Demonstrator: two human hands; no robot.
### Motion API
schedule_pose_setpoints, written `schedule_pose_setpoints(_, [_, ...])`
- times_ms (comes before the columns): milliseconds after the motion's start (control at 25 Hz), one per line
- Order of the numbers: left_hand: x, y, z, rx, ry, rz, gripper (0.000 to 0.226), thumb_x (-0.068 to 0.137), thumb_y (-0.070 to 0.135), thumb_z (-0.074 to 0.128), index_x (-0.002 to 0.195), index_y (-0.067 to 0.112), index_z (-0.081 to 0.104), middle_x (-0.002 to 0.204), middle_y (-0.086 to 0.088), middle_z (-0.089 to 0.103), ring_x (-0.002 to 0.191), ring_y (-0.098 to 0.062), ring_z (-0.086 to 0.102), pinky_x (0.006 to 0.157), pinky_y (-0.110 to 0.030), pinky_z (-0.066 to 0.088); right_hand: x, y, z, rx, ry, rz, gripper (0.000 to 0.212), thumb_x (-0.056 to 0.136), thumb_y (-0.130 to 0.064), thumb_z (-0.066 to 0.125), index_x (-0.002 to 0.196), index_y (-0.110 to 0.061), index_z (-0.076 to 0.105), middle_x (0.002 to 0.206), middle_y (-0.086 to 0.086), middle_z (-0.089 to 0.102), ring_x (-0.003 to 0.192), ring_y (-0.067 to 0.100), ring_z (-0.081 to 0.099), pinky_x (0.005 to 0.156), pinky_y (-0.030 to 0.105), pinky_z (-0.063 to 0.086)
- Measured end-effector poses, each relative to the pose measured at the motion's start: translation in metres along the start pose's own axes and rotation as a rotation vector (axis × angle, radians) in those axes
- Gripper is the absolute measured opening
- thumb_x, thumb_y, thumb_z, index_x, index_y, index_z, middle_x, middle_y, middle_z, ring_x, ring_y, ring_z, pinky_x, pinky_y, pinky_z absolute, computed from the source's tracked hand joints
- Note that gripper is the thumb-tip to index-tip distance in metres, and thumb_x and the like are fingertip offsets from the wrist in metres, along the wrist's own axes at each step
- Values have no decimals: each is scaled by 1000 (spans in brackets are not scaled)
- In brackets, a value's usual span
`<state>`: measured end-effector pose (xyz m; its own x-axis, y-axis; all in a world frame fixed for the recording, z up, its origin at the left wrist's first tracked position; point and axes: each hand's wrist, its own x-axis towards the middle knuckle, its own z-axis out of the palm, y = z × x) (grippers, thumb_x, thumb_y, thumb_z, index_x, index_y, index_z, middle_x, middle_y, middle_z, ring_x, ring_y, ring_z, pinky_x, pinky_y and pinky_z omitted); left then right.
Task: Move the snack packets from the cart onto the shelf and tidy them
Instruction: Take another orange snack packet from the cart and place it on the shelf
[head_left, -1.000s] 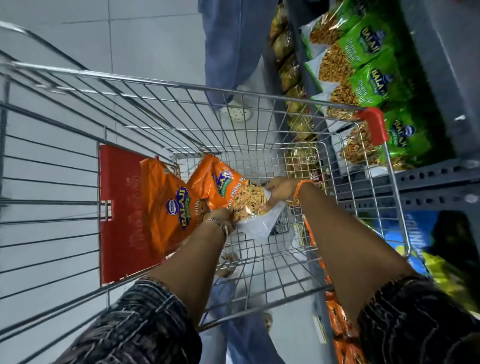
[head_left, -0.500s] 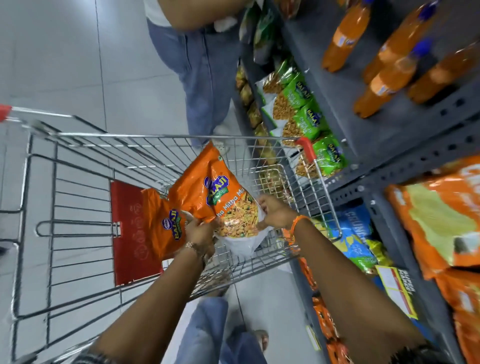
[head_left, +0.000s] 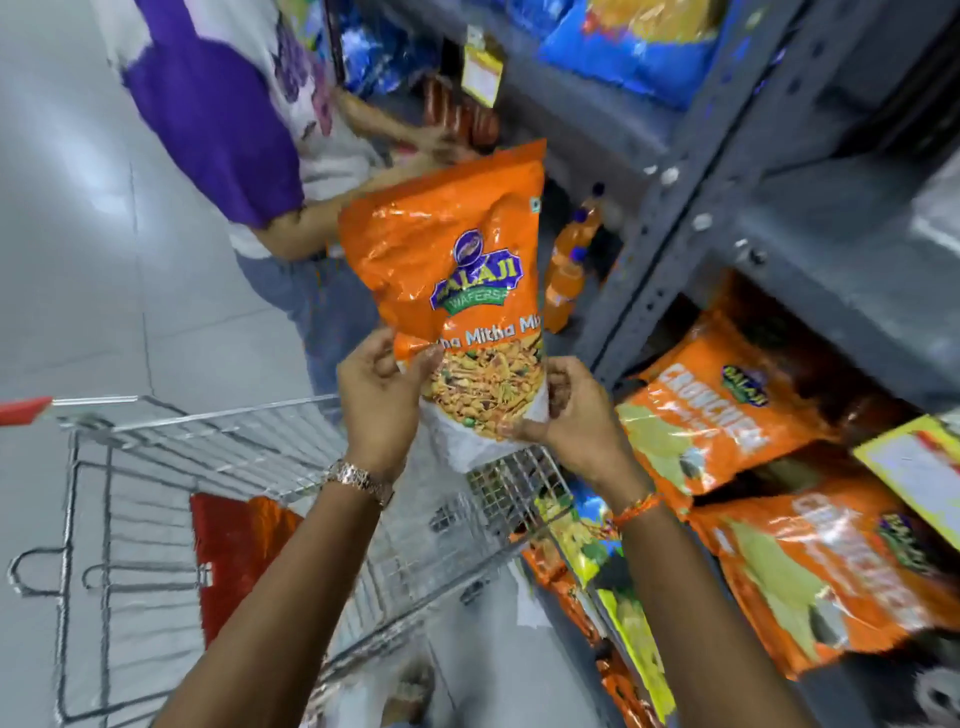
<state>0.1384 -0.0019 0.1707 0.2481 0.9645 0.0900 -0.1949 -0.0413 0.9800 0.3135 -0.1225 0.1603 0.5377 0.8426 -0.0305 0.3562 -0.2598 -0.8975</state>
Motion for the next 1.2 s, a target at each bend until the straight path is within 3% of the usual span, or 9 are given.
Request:
schedule_pose_setpoints(120, [5,51,46,-94,-101,103,28,85,4,77,111,5,71,86,3,81,76,-5,74,73,-25,59,-25,-39,-47,3,219,-67,73,55,-30,98,116,-32,57,116,-3,74,106,17,72,92,48,60])
schedule_pose_setpoints(200, [2,84,80,-152,-183,158,25,86,2,76,110,9,71,84,5,81,76,-3,74,73,-23,59,-46,-65,-78,-17,363,-125,71,55,-24,99,112,-34,56,109,-10,74,98,3,72,86,34,62])
schedule_pose_setpoints(280, [-6,112,113,-199,-261,211,24,87,3,75,109,12,71,86,4,81,77,-4,74,75,-24,59,-71,-91,-108,-82,492,-170,68,57,-31,98,109,-38,55,105,-19,71,92,-6,69,77,21,58])
schedule_pose_setpoints(400, [-24,148,157,-285,-359,269,24,89,5,74,110,15,71,88,6,81,79,-4,74,75,-23,59,-109,-119,-147,-164,649,-214,63,60,-46,94,108,-41,55,106,-20,71,92,-4,68,71,13,55])
schedule_pose_setpoints(560, [-51,186,219,-430,-517,262,25,87,8,76,108,19,69,87,0,81,76,-10,74,77,-32,63,-150,-136,-195,-218,873,-219,64,53,-50,96,100,-49,53,92,-30,67,87,-12,67,69,9,53])
schedule_pose_setpoints(760, [-87,208,305,-432,-782,222,23,89,5,74,106,15,63,81,-1,80,73,-12,74,74,-34,63,-181,-118,-249,-224,1137,-88,73,51,-52,98,111,-32,60,99,-11,72,91,15,72,76,31,59])
schedule_pose_setpoints(920, [-106,199,346,-398,-900,123,28,92,2,69,117,3,57,83,1,79,72,-5,74,68,-22,59,-191,-95,-272,-247,1236,7,74,50,-45,101,106,-28,57,94,-5,71,89,21,73,78,41,63])
schedule_pose_setpoints(1200, [-135,195,393,-333,-1083,96,22,93,6,70,109,6,56,87,-6,77,78,-16,74,82,-34,62,-212,-70,-303,-277,1396,134,81,46,-43,103,110,-20,59,96,0,73,89,25,72,72,32,57])
